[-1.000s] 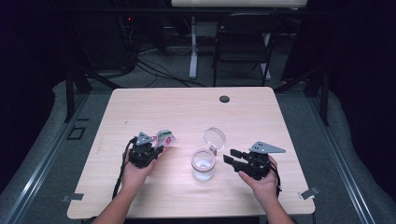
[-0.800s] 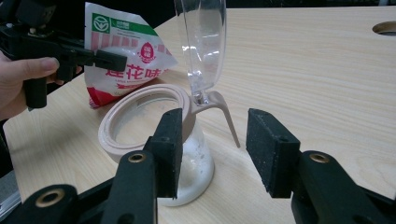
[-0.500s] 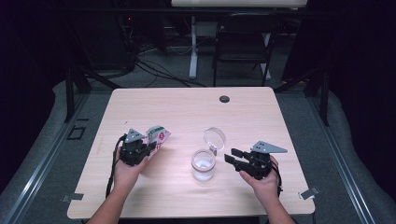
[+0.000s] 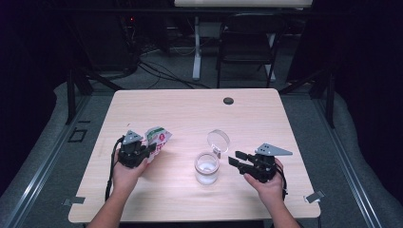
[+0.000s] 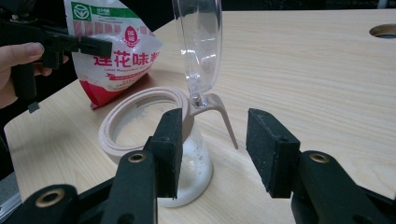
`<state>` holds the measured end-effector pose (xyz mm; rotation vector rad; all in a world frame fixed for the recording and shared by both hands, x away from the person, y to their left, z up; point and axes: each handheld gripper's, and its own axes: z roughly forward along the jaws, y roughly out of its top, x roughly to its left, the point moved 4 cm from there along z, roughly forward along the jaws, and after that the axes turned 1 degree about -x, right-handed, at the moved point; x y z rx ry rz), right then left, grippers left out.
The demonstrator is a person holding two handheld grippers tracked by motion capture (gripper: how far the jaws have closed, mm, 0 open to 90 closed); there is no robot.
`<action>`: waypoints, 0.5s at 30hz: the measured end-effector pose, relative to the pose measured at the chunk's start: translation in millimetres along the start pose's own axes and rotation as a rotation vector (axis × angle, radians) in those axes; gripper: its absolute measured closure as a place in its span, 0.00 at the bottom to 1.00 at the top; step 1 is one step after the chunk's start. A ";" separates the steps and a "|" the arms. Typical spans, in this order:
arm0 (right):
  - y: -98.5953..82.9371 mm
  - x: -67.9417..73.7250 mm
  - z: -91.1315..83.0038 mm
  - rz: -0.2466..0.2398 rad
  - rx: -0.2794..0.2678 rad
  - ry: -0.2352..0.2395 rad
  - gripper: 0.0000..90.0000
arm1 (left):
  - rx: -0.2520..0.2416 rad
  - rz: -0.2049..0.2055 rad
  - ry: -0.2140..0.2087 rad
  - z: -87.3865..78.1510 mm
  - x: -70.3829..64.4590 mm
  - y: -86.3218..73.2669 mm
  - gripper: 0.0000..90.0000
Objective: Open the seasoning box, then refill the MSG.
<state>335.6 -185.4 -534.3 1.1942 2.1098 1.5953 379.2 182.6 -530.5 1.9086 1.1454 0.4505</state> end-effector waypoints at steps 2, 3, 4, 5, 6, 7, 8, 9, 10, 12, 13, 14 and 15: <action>0.0 -0.1 0.0 0.001 0.001 -0.001 0.62 | -0.002 -0.004 -0.001 -0.7 0.4 0.4 1.00; 0.0 -0.5 0.0 0.003 0.002 -0.003 0.62 | -0.003 -0.008 -0.002 -2.4 1.4 1.3 1.00; 0.0 -0.5 0.0 0.003 0.001 -0.003 0.62 | -0.005 -0.010 -0.002 -3.0 1.7 1.9 1.00; 0.0 -0.5 0.0 0.003 0.001 -0.003 0.62 | -0.005 -0.010 -0.002 -3.0 1.7 1.9 1.00; 0.0 -0.3 0.0 0.004 0.000 -0.004 0.62 | -0.003 -0.012 -0.003 -3.8 1.9 2.3 1.00; 0.0 -0.3 0.0 0.004 0.000 -0.004 0.62 | -0.006 -0.012 -0.003 -4.2 2.0 2.9 1.00; 0.0 -0.1 0.2 0.004 -0.002 -0.002 0.62 | -0.008 -0.010 0.000 -4.8 2.3 3.6 1.00; -0.1 -0.5 -0.3 -0.002 0.001 -0.001 0.62 | -0.008 -0.010 -0.001 -5.3 2.4 4.0 1.00; -0.1 -0.3 -0.2 0.001 0.000 0.000 0.62 | -0.009 -0.013 -0.001 -6.1 2.7 4.8 1.00; 0.0 0.2 0.0 0.007 -0.007 0.000 0.62 | -0.012 -0.019 0.001 -7.5 3.6 6.2 1.00; 0.0 0.1 -0.2 0.006 -0.007 0.000 0.62 | -0.016 -0.021 0.005 -8.7 4.5 7.4 1.00; 0.1 -0.2 -0.2 0.005 -0.006 -0.001 0.62 | -0.019 -0.025 0.004 -9.4 5.1 8.0 1.00; 0.1 -0.4 -0.4 0.005 -0.006 -0.002 0.62 | -0.022 -0.030 0.005 -10.1 6.2 8.6 1.00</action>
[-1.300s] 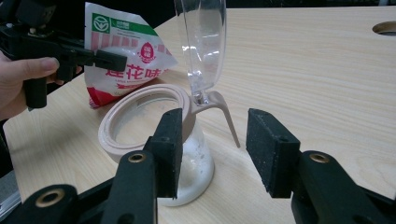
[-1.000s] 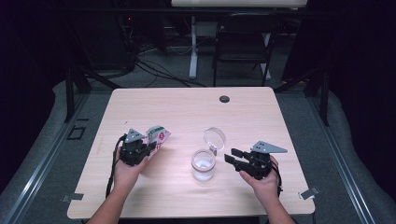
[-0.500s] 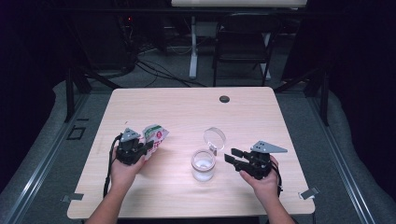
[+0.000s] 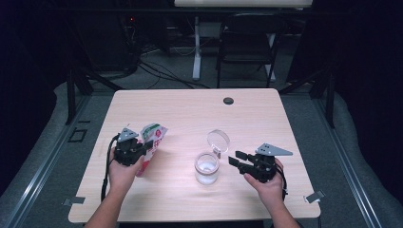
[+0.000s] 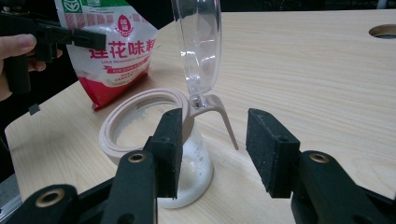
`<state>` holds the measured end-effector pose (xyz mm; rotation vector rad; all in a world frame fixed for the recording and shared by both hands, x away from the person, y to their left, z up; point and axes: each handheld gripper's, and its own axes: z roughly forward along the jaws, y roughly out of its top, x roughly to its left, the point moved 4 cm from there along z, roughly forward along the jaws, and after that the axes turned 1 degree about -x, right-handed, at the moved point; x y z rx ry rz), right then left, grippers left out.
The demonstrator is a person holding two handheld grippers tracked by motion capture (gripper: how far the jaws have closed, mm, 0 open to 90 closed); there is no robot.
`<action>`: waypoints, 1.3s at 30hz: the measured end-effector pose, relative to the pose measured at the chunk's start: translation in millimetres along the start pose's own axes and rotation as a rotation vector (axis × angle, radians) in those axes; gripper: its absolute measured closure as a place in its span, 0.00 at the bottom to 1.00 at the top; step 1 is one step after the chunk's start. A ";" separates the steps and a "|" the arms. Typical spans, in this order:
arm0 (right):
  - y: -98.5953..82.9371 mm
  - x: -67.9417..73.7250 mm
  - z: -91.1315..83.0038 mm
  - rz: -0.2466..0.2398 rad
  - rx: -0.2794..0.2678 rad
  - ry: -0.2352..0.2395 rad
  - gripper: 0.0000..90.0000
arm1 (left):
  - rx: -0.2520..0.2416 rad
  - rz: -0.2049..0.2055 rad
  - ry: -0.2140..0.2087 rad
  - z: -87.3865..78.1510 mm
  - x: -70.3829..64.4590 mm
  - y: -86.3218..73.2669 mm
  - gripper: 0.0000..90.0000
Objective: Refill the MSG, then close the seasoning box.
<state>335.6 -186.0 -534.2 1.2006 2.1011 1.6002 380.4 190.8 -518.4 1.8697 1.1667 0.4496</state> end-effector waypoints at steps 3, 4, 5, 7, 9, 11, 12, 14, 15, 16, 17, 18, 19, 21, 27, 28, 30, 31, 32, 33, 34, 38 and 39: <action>0.3 -0.6 -0.7 0.012 -0.008 0.002 0.62 | 0.007 -0.010 0.001 -1.6 2.9 1.8 1.00; 0.3 -1.5 -1.2 0.009 -0.006 0.001 0.62 | 0.004 -0.007 0.001 -2.7 3.7 2.6 1.00; 0.2 -2.1 -1.5 0.012 -0.006 0.000 0.62 | 0.006 0.003 0.010 -5.5 5.1 3.9 1.00; 0.2 -2.1 -1.5 0.013 -0.006 0.000 0.62 | 0.012 0.009 0.012 -7.2 6.2 4.5 1.00; 0.1 -1.5 -1.4 0.013 -0.008 0.000 0.62 | 0.013 0.014 0.020 -11.6 9.8 7.0 1.00; 0.1 -1.2 -1.1 0.013 -0.008 0.002 0.62 | 0.012 0.013 0.022 -13.5 11.0 7.9 1.00; 0.0 -1.1 -1.0 0.014 -0.007 0.001 0.62 | 0.009 0.017 0.029 -16.7 13.2 9.8 1.00; -0.1 -1.0 -0.9 0.014 -0.006 0.001 0.62 | 0.010 0.023 0.033 -18.5 14.2 11.0 1.00; -0.2 -1.0 -0.9 0.013 -0.005 0.001 0.62 | 0.009 0.028 0.038 -20.5 15.6 12.1 1.00; -0.4 -1.1 -0.9 0.013 -0.004 0.000 0.62 | 0.011 0.030 0.040 -21.8 16.5 12.8 1.00; -0.5 -1.2 -0.8 0.014 -0.004 0.000 0.62 | 0.011 0.032 0.045 -23.9 18.1 14.0 1.00; -0.4 -1.4 -0.8 0.014 -0.003 -0.001 0.62 | 0.007 0.033 0.050 -25.3 19.4 15.0 1.00; -0.3 -1.3 -0.7 0.016 -0.005 -0.003 0.62 | 0.009 0.039 0.057 -28.3 22.3 16.8 1.00; -0.2 -0.9 -0.3 0.017 -0.007 0.002 0.62 | 0.008 0.042 0.063 -29.7 23.9 18.0 1.00; -0.4 -1.2 -0.2 0.017 -0.005 0.000 0.62 | 0.019 0.094 0.124 -37.1 31.2 27.6 1.00; -0.4 -1.4 -0.3 0.014 -0.002 0.001 0.62 | 0.022 0.093 0.125 -37.7 32.7 29.1 1.00; -0.3 -1.6 -0.6 0.012 -0.001 0.000 0.62 | 0.023 0.092 0.125 -38.4 35.5 32.6 1.00; -0.2 -1.3 -0.4 0.016 -0.005 -0.001 0.62 | 0.023 0.091 0.128 -38.8 36.8 34.5 1.00; -0.2 -1.6 -0.6 0.013 -0.002 -0.001 0.62 | 0.026 0.093 0.131 -39.4 38.0 36.5 1.00; -0.1 -1.5 -0.5 0.014 -0.002 0.001 0.62 | 0.027 0.097 0.134 -40.0 39.5 38.7 1.00; -0.2 -1.4 -0.3 0.018 -0.005 -0.002 0.62 | 0.028 0.096 0.135 -40.6 40.8 40.9 1.00; -0.1 -1.7 -0.1 0.020 -0.007 0.002 0.62 | 0.032 0.083 0.131 -43.8 48.0 50.2 1.00; 0.0 -2.2 -0.5 0.015 -0.003 0.001 0.62 | 0.028 0.081 0.133 -45.0 49.1 52.7 1.00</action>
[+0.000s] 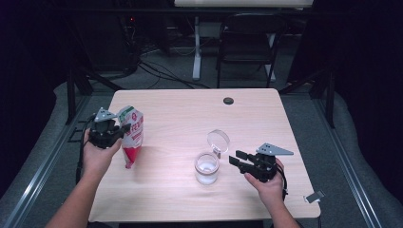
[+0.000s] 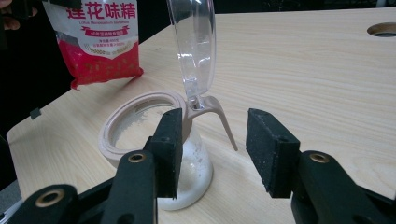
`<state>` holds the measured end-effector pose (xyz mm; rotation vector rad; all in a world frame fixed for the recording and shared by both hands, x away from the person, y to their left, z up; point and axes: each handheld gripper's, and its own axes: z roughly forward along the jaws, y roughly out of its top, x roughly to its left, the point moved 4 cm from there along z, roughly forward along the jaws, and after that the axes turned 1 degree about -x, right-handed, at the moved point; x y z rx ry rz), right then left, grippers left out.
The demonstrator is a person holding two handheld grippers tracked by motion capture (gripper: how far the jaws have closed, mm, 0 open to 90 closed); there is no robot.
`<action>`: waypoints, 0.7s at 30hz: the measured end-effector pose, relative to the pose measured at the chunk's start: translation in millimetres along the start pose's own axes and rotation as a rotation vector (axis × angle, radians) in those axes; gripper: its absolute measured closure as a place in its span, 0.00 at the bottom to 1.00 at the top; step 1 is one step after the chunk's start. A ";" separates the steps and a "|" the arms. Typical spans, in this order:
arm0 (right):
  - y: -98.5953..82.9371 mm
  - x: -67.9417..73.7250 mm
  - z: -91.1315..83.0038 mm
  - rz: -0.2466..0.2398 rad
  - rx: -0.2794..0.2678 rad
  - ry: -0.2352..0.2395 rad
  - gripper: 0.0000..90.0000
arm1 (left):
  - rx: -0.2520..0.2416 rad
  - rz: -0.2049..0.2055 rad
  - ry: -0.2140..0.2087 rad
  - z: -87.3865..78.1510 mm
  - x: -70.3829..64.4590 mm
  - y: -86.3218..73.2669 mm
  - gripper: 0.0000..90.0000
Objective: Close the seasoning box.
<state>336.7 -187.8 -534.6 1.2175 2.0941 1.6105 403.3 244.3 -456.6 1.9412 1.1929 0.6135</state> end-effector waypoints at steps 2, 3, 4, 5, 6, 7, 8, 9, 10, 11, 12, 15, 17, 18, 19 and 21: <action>0.3 -0.4 -0.3 0.005 -0.006 0.002 0.62 | -0.006 0.000 -0.003 -4.5 2.0 6.6 1.00; 0.3 -0.4 -0.3 0.005 -0.006 0.002 0.62 | -0.006 0.000 -0.003 -4.5 2.0 6.6 1.00; 0.5 -0.7 -0.6 0.005 -0.007 0.001 0.62 | -0.009 0.003 -0.005 -6.7 1.0 10.3 1.00; 0.5 -0.7 -0.6 0.005 -0.007 0.001 0.62 | -0.009 0.003 -0.005 -6.7 1.0 10.3 1.00; 0.6 -0.7 -0.5 0.005 -0.007 0.002 0.62 | -0.008 0.007 -0.012 -7.9 0.2 12.3 1.00; 0.6 -0.7 -0.4 0.005 -0.006 0.003 0.62 | -0.009 0.008 -0.018 -8.7 -0.6 13.8 1.00; 0.7 -0.5 -0.3 0.005 -0.005 0.004 0.62 | -0.010 0.004 -0.032 -9.9 -2.2 16.2 1.00; 0.9 -0.2 -0.1 0.005 -0.007 0.004 0.62 | -0.010 0.003 -0.041 -10.6 -3.2 17.3 1.00; 0.9 0.0 -0.1 0.004 -0.006 0.003 0.62 | -0.011 0.004 -0.048 -11.1 -4.5 18.3 1.00; 0.9 0.0 -0.1 0.004 -0.006 0.003 0.62 | -0.011 0.004 -0.048 -11.1 -4.5 18.3 1.00; 0.8 0.2 -0.2 0.002 -0.005 0.002 0.62 | -0.012 0.007 -0.054 -11.4 -6.0 19.3 1.00; 1.0 -0.1 -0.6 0.006 -0.009 0.004 0.62 | -0.008 0.014 -0.082 -12.5 -11.7 21.9 1.00; 1.1 -0.4 -0.8 0.008 -0.012 0.002 0.62 | -0.009 0.015 -0.104 -12.5 -16.9 23.5 1.00; 1.1 -0.4 -0.8 0.008 -0.012 0.002 0.62 | -0.008 0.022 -0.115 -12.6 -19.4 24.6 1.00; 0.9 -0.4 -0.8 0.007 -0.012 0.002 0.62 | -0.007 0.027 -0.124 -12.9 -22.4 25.5 1.00; 0.6 -0.5 -0.7 0.004 -0.007 0.002 0.62 | -0.007 0.040 -0.141 -13.0 -28.1 27.6 1.00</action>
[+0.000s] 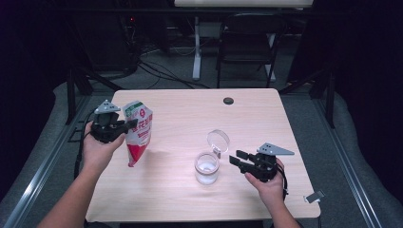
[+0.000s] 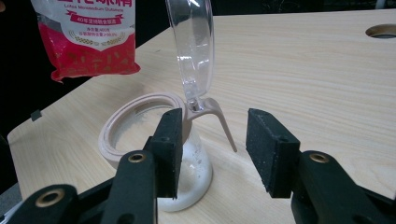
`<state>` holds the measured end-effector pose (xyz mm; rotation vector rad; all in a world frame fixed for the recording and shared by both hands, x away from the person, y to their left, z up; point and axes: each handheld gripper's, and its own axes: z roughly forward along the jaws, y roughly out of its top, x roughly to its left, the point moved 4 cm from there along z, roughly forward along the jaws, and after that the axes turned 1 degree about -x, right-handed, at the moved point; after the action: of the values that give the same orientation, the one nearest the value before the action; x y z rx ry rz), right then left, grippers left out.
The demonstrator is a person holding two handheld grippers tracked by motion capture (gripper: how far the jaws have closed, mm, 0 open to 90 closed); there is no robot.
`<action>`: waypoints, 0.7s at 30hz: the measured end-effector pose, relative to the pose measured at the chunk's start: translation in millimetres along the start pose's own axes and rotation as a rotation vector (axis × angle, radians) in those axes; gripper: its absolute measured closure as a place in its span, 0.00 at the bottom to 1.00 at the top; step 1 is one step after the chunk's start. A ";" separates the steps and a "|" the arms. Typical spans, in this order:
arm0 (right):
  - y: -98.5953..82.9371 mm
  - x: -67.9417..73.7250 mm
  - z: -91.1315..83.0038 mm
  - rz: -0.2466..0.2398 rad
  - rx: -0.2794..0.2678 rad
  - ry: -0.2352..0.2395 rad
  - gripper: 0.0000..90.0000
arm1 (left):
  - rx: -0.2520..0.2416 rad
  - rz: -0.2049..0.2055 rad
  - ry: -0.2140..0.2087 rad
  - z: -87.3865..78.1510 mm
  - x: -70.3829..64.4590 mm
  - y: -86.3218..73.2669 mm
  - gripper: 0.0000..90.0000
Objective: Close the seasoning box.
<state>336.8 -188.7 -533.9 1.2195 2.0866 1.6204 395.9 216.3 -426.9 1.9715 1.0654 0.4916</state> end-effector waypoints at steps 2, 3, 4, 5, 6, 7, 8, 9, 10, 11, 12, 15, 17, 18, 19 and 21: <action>-0.1 0.3 -0.6 -0.003 0.001 -0.001 0.62 | 0.002 0.008 -0.021 0.9 -5.7 2.0 1.00; -0.1 0.6 -0.7 0.000 -0.004 0.000 0.62 | 0.003 0.015 -0.026 1.5 -8.2 2.8 1.00; 0.0 0.2 -1.3 -0.001 -0.002 -0.001 0.62 | 0.003 0.021 -0.032 2.2 -11.0 3.7 1.00; 0.1 -0.2 -1.9 -0.001 -0.001 -0.002 0.62 | 0.008 0.032 -0.041 3.0 -14.4 4.5 1.00; 0.3 -0.7 -2.2 -0.002 -0.003 -0.002 0.62 | 0.006 0.036 -0.046 4.1 -17.5 5.1 1.00; 0.3 -0.7 -2.2 -0.002 -0.003 -0.002 0.62 | 0.006 0.040 -0.050 4.5 -19.0 5.3 1.00; 0.3 -0.6 -2.2 -0.002 -0.003 -0.001 0.62 | 0.008 0.049 -0.062 5.5 -23.0 5.7 1.00; 0.2 -0.2 -2.0 0.000 -0.004 -0.002 0.62 | 0.014 0.056 -0.070 6.1 -26.1 5.8 1.00; 0.2 -0.1 -2.0 -0.001 -0.002 -0.003 0.62 | 0.015 0.063 -0.079 7.2 -29.3 6.0 1.00; 0.2 -0.1 -1.9 -0.001 -0.002 -0.003 0.62 | 0.020 0.070 -0.086 8.1 -32.3 6.0 1.00; 0.2 -0.1 -1.9 -0.004 0.001 -0.003 0.62 | 0.027 0.082 -0.103 10.1 -38.8 6.0 1.00; 0.3 0.0 -1.7 0.000 -0.008 -0.003 0.62 | 0.032 0.095 -0.123 11.7 -45.5 6.1 1.00; 0.4 -0.6 -2.3 -0.004 -0.003 -0.006 0.62 | 0.032 0.115 -0.153 13.7 -56.4 6.4 1.00; 0.4 -0.6 -2.3 -0.004 -0.003 -0.006 0.62 | 0.032 0.115 -0.153 13.7 -56.4 6.4 1.00; 0.3 -0.7 -2.4 -0.007 0.000 -0.008 0.62 | 0.030 0.137 -0.170 15.5 -63.7 6.5 1.00; 0.4 -0.9 -2.1 -0.013 0.003 -0.010 0.63 | 0.036 0.150 -0.178 16.3 -67.3 6.5 1.00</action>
<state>336.2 -190.7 -533.1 1.2099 2.0877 1.6031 371.8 151.1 -428.4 2.0942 0.8253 0.3696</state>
